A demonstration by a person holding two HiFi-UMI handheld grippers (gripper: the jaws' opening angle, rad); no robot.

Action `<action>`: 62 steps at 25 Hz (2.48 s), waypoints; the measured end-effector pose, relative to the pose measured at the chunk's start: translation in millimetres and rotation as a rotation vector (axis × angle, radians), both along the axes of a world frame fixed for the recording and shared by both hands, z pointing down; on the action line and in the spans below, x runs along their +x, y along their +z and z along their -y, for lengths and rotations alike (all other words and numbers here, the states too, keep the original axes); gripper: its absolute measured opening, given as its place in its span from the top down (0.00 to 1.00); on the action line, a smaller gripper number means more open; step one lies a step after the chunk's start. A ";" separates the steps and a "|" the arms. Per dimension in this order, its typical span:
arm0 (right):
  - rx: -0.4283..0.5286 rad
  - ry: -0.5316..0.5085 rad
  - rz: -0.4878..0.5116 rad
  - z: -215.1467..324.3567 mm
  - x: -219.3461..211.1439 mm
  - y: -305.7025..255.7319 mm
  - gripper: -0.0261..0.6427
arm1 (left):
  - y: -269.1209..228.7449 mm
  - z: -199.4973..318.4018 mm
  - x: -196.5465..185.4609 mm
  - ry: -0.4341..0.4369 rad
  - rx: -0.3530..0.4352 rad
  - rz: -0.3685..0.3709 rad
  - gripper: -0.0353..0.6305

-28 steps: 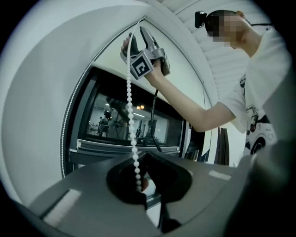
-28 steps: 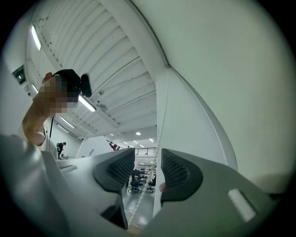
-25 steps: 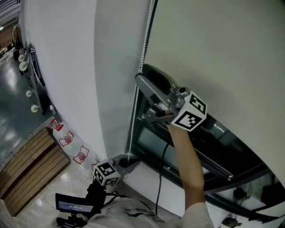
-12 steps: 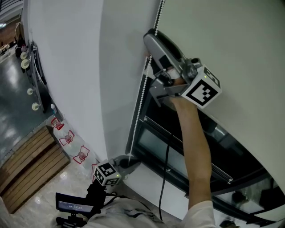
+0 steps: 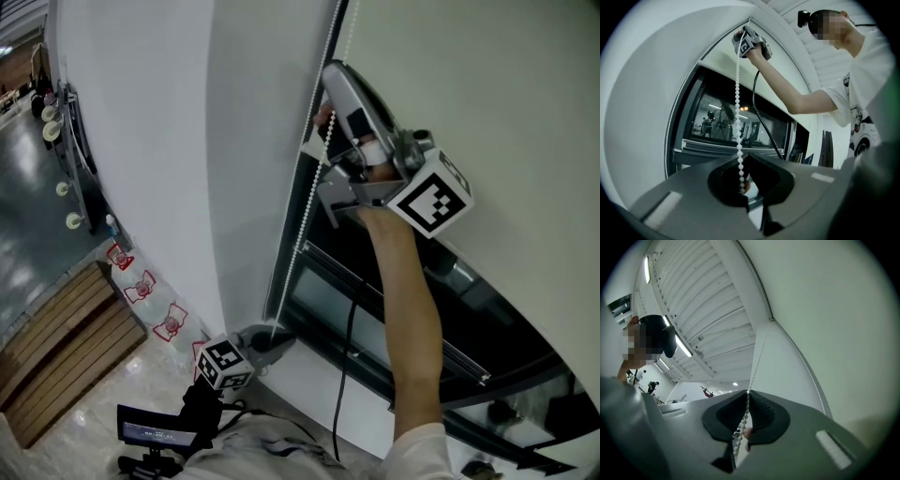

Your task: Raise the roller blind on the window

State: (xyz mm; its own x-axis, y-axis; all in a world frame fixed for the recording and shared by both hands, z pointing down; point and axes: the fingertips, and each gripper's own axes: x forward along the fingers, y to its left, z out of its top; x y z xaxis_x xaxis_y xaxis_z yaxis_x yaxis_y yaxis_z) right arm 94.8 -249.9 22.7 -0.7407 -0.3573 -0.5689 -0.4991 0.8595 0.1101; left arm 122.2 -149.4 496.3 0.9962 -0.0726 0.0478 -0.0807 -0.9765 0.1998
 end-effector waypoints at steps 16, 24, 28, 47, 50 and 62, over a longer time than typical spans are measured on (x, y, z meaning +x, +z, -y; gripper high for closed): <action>-0.120 0.052 -0.110 -11.4 -11.9 133.7 0.94 | 0.3 -2.6 1.8 0.010 -0.001 0.003 0.95; -0.266 0.053 -0.151 -16.1 -13.7 236.1 0.94 | -3.9 3.5 -1.6 -0.006 0.000 0.001 0.95; -0.312 0.050 -0.168 -23.7 -15.5 271.2 0.94 | -7.2 6.5 -2.0 -0.010 0.007 -0.001 0.95; -0.259 -0.067 -0.181 -18.1 -25.5 203.2 0.80 | -10.5 4.1 2.5 0.002 0.014 -0.007 0.95; -0.169 -0.053 -0.206 -17.2 -30.2 163.8 0.80 | -8.8 3.8 2.2 -0.002 0.011 -0.007 0.95; 0.045 -0.033 -0.205 -19.2 -33.4 42.3 0.80 | -9.9 8.5 -1.9 -0.019 0.005 -0.010 0.95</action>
